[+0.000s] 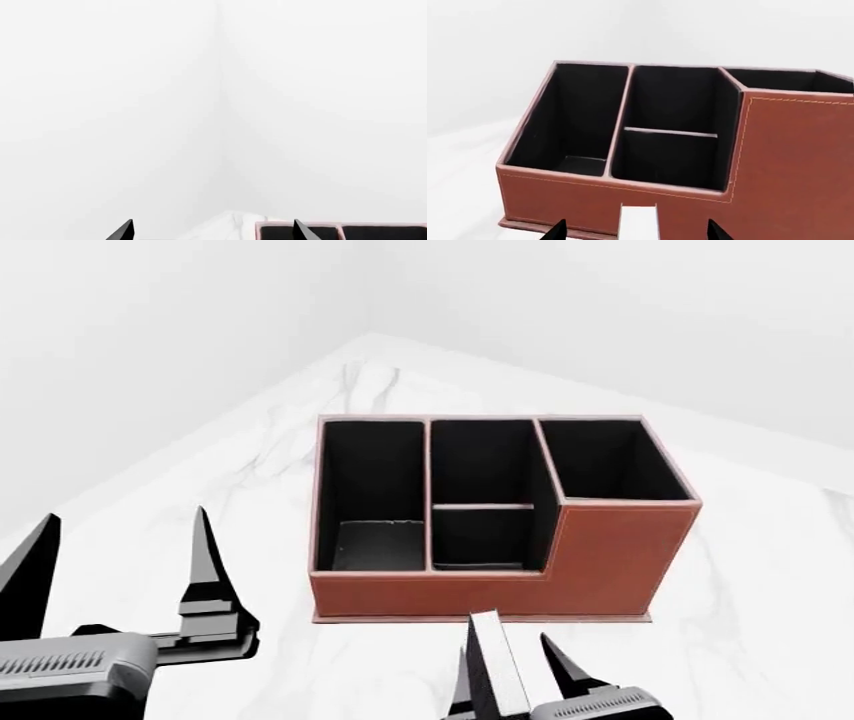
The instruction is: Pick up the book and place it in the right compartment of the caddy.
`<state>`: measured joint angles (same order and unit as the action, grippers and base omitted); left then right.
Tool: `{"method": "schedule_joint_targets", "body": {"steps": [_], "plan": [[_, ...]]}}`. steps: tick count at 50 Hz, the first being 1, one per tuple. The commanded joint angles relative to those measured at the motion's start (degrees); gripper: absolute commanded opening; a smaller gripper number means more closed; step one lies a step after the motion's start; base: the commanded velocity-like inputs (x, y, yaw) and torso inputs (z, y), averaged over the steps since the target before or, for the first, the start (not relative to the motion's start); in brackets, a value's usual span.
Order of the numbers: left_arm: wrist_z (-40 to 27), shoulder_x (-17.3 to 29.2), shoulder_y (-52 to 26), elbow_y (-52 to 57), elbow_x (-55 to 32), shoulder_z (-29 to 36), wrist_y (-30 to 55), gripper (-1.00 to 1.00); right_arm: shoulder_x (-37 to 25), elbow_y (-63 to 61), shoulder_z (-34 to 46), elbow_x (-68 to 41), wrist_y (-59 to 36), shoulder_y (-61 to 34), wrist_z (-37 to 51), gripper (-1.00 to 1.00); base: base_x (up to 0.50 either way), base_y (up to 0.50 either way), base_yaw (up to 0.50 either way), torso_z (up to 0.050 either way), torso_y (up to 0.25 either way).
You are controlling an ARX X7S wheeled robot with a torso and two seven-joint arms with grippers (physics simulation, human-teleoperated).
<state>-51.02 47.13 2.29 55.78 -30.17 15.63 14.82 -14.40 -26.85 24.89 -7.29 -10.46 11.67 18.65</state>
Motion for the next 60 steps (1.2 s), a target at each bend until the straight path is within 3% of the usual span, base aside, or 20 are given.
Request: {"method": "schedule_joint_targets", "body": {"steps": [1,32,60], "plan": [[-0.1,0.1,-0.1,-0.1,0.0,0.3,-0.1,1.00,0.3,3.8,0.4,-0.9,2.1,-0.2,-0.4,1.00,0.00,0.00,0.00,0.000,0.000],[-0.2,0.3,-0.4,-0.6,-0.1,0.8,-0.5,1.00,0.6,10.6,0.9,-2.2,5.0,-1.0,-0.5,1.00,0.00,0.00,0.00,0.000,0.000],[-0.6,0.6,-0.6,-0.6,-0.2,1.1,-0.7,1.00,-0.2,9.4,2.0,-3.3,-0.3,-1.7,0.4,1.00,0.00,0.00,0.00,0.000,0.000]]}}
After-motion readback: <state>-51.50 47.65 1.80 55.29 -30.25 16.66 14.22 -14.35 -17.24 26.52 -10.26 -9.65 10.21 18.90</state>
